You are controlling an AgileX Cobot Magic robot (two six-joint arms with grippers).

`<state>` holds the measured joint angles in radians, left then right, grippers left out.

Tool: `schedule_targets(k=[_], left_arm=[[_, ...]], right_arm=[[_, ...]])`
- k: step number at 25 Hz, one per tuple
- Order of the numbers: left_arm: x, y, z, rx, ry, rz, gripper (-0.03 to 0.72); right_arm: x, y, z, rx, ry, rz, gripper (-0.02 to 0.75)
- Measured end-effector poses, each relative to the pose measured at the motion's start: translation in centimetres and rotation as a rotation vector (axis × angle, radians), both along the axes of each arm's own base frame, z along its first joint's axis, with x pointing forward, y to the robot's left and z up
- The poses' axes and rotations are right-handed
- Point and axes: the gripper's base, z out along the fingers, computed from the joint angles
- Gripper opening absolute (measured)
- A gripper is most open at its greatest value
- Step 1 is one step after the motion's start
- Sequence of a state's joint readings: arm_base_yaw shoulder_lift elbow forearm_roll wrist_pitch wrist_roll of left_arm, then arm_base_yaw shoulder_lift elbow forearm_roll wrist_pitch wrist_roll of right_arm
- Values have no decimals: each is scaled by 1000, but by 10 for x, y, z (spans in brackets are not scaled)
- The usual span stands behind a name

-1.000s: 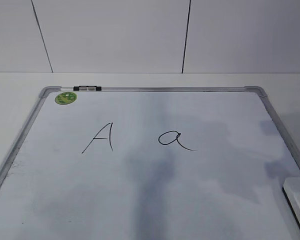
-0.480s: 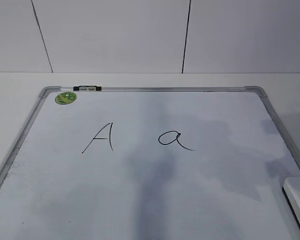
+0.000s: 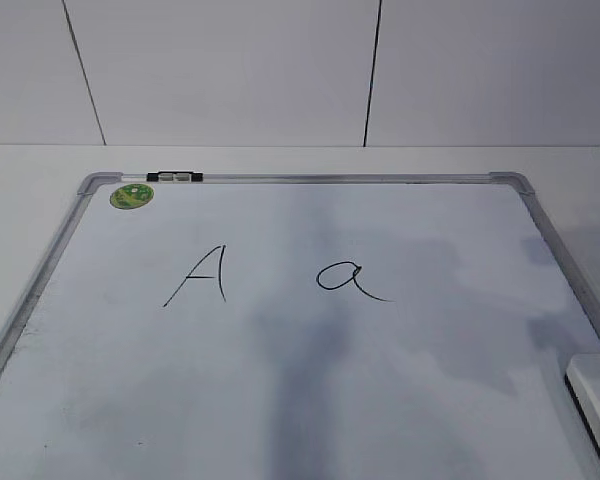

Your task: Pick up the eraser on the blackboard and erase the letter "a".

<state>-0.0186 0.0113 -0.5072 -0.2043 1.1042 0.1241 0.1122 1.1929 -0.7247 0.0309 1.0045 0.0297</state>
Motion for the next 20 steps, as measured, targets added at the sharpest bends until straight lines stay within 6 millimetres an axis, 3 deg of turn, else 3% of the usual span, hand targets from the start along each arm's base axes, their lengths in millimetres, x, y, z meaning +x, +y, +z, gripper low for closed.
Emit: schedule_targets(k=[8,20], left_arm=[[0,0,0,0,0,0,235],[0,0,0,0,0,0,235]], right_arm=[[1,0,-1,-2,0,-1,653],[9,1,-14,-11,59,0,657]])
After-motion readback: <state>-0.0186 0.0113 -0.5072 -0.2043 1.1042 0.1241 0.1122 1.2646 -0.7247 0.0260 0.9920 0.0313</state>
